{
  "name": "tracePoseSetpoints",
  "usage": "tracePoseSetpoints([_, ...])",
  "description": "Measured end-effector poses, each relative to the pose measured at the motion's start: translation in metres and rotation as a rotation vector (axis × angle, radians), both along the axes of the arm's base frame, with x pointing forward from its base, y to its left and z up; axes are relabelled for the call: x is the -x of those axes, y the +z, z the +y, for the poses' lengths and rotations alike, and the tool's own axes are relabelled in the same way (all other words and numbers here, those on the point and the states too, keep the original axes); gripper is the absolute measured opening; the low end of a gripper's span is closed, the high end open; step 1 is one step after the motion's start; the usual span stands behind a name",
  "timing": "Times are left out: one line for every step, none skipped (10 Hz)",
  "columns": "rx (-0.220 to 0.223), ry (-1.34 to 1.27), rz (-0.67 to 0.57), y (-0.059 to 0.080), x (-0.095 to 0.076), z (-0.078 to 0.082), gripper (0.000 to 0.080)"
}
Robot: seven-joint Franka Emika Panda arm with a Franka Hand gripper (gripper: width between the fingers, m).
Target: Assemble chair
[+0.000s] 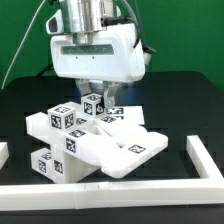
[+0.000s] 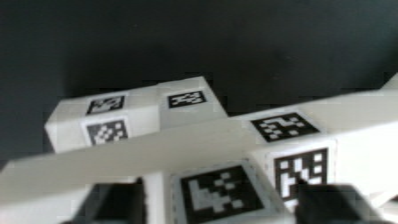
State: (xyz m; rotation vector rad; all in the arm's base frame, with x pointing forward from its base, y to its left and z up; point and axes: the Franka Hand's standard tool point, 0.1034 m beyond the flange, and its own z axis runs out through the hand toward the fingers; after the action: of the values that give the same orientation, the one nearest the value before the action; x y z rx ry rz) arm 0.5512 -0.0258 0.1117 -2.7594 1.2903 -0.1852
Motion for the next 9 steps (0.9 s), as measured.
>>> tracePoseSetpoints([0.0,0.0,0.0,0.0,0.0,0.0,0.0507])
tracePoseSetpoints([0.0,0.0,0.0,-0.0001,0.0,0.0,0.0619])
tracePoseSetpoints([0.0,0.0,0.0,-0.0001,0.0,0.0,0.064])
tracePoseSetpoints([0.0,0.0,0.0,-0.0002,0.0001,0.0,0.064])
tracePoseSetpoints([0.0,0.0,0.0,-0.0002,0.0001,0.0,0.0648])
tracePoseSetpoints([0.0,0.0,0.0,-0.0002,0.0001,0.0,0.0648])
tracePoseSetpoints([0.0,0.0,0.0,-0.0002,0.0001,0.0,0.0649])
tracePoseSetpoints([0.0,0.0,0.0,-0.0002,0.0001,0.0,0.0649])
tracePoseSetpoints([0.0,0.0,0.0,-0.0002,0.0001,-0.0001,0.0649])
